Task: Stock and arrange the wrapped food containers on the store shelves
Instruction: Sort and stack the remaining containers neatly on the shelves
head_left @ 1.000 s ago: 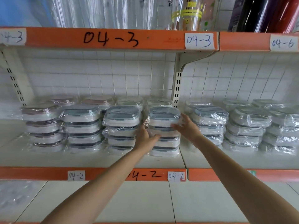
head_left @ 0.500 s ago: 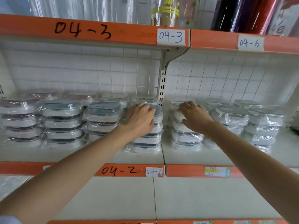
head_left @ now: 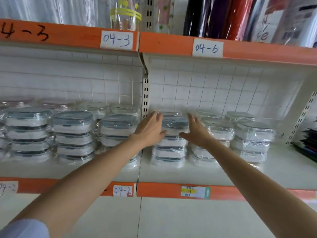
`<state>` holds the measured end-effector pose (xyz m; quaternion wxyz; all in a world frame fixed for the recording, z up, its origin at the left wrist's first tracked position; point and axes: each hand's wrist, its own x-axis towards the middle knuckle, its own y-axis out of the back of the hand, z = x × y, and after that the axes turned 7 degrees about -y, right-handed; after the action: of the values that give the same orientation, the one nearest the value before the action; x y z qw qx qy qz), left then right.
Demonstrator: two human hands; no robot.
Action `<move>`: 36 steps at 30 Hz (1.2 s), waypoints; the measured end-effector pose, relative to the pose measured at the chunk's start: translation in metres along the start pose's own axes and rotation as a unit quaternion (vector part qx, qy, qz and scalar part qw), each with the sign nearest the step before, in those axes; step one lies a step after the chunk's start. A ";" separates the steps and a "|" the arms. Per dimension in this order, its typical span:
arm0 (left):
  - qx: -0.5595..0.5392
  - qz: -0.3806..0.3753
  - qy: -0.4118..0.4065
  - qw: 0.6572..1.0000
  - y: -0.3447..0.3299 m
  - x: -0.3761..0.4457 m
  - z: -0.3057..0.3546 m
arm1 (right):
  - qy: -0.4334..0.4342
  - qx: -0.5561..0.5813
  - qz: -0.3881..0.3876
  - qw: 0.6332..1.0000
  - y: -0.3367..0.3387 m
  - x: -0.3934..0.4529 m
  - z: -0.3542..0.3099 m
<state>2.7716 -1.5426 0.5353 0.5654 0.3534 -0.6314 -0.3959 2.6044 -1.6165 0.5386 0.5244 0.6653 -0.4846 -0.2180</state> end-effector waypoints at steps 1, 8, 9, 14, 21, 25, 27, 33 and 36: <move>-0.060 -0.009 0.038 0.997 -0.006 0.003 0.003 | -0.031 0.040 -0.022 0.998 -0.006 0.002 0.002; -0.246 0.048 0.194 0.948 -0.041 0.004 0.012 | -0.098 0.307 -0.045 0.945 -0.039 0.002 0.019; -0.271 0.050 0.205 0.939 -0.043 0.002 0.010 | -0.106 0.319 -0.048 0.941 -0.040 0.001 0.023; -0.397 -0.003 0.289 0.871 -0.069 -0.015 0.010 | -0.167 0.395 -0.160 0.889 -0.059 -0.011 0.034; -0.353 -0.018 0.281 0.892 -0.083 -0.028 0.014 | -0.128 0.343 -0.150 0.918 -0.077 -0.019 0.044; -0.328 -0.049 0.272 0.903 -0.084 -0.040 0.008 | -0.087 0.238 -0.115 0.960 -0.085 -0.022 0.051; -0.308 -0.070 0.278 0.907 -0.089 -0.044 0.007 | -0.092 0.200 -0.098 0.971 -0.091 -0.024 0.050; -0.333 -0.056 0.281 0.898 -0.097 -0.043 0.005 | -0.103 0.217 -0.065 0.969 -0.094 -0.028 0.048; -0.278 -0.063 0.267 0.921 -0.097 -0.041 0.004 | -0.110 0.199 -0.062 0.972 -0.096 -0.030 0.045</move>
<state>2.7725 -1.5477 0.4299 0.7622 0.3133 -0.2981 -0.4817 2.5953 -1.6145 0.4289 0.3104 0.7573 -0.5303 -0.2212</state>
